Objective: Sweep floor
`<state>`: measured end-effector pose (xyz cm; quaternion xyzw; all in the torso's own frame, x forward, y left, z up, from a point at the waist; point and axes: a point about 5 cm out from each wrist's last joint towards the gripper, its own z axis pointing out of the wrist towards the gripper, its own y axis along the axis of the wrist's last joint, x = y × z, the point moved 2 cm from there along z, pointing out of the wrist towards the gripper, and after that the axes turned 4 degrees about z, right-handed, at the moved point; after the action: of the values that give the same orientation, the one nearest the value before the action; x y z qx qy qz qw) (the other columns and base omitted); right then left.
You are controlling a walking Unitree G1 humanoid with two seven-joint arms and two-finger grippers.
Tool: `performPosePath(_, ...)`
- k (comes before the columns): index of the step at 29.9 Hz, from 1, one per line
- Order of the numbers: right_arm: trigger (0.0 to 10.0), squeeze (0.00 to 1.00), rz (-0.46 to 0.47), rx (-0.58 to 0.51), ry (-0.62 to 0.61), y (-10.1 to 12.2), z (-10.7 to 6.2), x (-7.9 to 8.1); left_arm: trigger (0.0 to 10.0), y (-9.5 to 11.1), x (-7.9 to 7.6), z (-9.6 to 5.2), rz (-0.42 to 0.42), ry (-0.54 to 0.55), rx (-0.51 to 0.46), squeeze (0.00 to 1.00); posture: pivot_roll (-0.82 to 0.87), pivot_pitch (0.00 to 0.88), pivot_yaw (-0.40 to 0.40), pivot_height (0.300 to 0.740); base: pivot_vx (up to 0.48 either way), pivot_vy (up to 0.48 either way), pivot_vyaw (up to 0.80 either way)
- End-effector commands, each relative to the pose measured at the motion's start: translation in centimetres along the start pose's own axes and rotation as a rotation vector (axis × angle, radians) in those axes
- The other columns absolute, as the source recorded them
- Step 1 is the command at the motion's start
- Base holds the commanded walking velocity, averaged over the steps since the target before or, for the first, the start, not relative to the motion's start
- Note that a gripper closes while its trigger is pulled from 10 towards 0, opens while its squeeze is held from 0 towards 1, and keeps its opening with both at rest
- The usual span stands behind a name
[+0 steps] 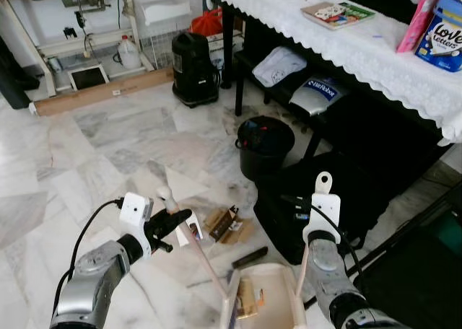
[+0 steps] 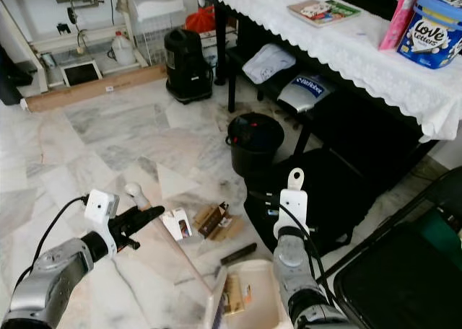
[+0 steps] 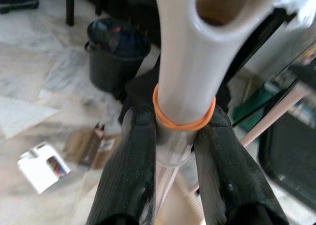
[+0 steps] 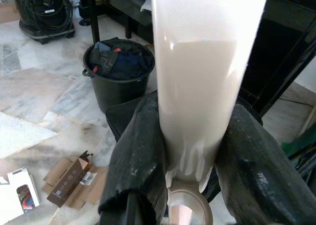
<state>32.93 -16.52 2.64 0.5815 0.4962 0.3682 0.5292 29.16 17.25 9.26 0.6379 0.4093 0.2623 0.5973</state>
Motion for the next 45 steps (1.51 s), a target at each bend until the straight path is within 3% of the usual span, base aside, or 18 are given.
performPosePath(1,10.0,0.00,-0.023,0.032,0.001,-0.7,-0.2,-0.1,10.0,1.3,-0.2,-0.1,-0.028,-0.022,-0.059,0.00,0.15,0.093,-0.026,0.740,0.000,0.000,0.00)
performPosePath(9,10.0,0.00,-0.023,0.036,0.007,-0.7,-0.2,0.0,10.0,3.3,-0.7,0.1,-0.145,-0.030,-0.171,0.00,0.15,0.096,-0.024,0.740,0.000,0.000,0.00)
performPosePath(12,10.0,0.00,-0.023,0.037,0.007,-0.8,-0.2,0.0,10.0,4.1,0.1,0.1,-0.119,0.051,-0.219,0.00,0.15,0.098,-0.024,0.740,0.000,0.000,0.00)
performPosePath(14,10.0,0.00,-0.023,0.038,0.005,-0.8,-0.2,0.0,10.0,5.0,1.6,-0.1,-0.084,0.201,-0.280,0.00,0.15,0.100,-0.023,0.740,0.000,0.000,0.00)
performPosePath(16,10.0,0.00,-0.023,0.039,0.005,-0.8,-0.2,0.0,10.0,5.3,2.1,-0.3,-0.063,0.250,-0.291,0.00,0.15,0.101,-0.023,0.740,0.000,0.000,0.00)
performPosePath(24,10.0,0.00,-0.022,0.040,0.008,-0.8,-0.2,0.0,10.0,3.8,2.6,-0.2,0.154,0.301,-0.157,0.00,0.15,0.102,-0.023,0.740,0.000,0.000,0.00)
performPosePath(27,10.0,0.00,-0.023,0.041,0.007,-0.8,-0.2,0.0,10.0,1.4,2.5,-0.1,0.308,0.290,-0.001,0.00,0.15,0.105,-0.023,0.740,0.000,0.000,0.00)
performPosePath(29,10.0,0.00,-0.023,0.041,0.008,-0.8,-0.2,0.0,10.0,1.0,2.5,-0.1,0.321,0.282,0.020,0.00,0.15,0.105,-0.023,0.740,0.000,0.000,0.00)
performPosePath(35,10.0,0.00,-0.022,0.040,0.009,-0.8,-0.2,0.1,10.0,-1.2,1.3,-0.2,0.285,0.138,0.138,0.00,0.15,0.103,-0.023,0.740,0.000,0.000,0.00)
performPosePath(45,10.0,0.00,-0.023,0.042,0.008,-0.8,-0.2,0.0,10.0,-1.6,0.7,-0.6,0.127,0.049,0.147,0.00,0.15,0.103,-0.021,0.740,0.000,0.000,0.00)
